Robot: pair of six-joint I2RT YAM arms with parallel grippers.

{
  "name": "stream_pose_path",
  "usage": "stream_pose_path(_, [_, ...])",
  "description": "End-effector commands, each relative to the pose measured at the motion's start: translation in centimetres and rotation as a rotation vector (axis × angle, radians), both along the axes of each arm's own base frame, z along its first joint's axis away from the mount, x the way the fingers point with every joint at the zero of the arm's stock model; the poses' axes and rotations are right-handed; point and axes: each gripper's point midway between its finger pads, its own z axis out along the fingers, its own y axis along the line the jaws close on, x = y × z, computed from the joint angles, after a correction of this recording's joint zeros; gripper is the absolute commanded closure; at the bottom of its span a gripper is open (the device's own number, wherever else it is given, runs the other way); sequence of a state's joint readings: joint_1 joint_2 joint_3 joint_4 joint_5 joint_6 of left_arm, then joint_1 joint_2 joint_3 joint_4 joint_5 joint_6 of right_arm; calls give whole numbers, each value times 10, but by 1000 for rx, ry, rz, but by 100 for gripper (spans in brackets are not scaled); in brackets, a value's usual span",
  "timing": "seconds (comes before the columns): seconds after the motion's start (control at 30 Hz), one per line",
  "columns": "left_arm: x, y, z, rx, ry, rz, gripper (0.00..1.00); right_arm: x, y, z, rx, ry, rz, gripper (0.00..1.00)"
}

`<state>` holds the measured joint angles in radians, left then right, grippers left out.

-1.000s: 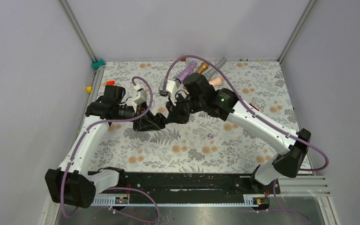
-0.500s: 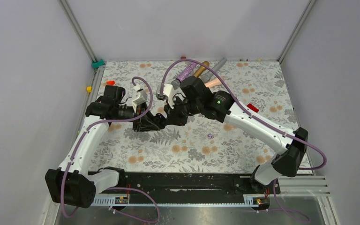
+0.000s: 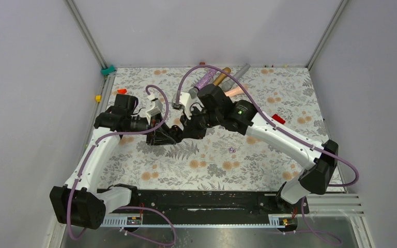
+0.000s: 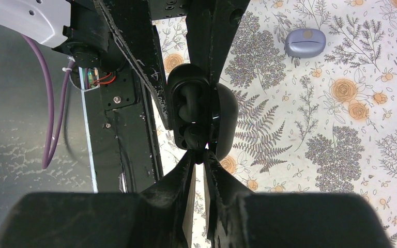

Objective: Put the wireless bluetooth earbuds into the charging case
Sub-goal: Place the earbud in the charging case, then close the charging case.

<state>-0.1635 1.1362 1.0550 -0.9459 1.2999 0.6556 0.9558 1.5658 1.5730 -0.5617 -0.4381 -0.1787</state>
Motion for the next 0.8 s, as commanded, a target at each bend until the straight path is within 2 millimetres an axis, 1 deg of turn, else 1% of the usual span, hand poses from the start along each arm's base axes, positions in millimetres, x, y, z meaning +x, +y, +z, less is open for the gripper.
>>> stream_pose_path(0.0, [-1,-5,24,-68,-99,-45,100,-5,13,5,44,7,27,84])
stream_pose_path(0.2, [0,-5,24,-68,-96,-45,100,-10,16,7,56,37,39,84])
stream_pose_path(0.37, [0,-5,24,-69,-99,-46,100,-9,18,2,48,47,39,83])
stream_pose_path(0.57, [0,-5,24,-68,-98,-45,100,-9,17,4,50,44,35,74])
stream_pose_path(0.77, [0,-5,23,-69,-95,-45,100,-12,12,16,44,35,48,65])
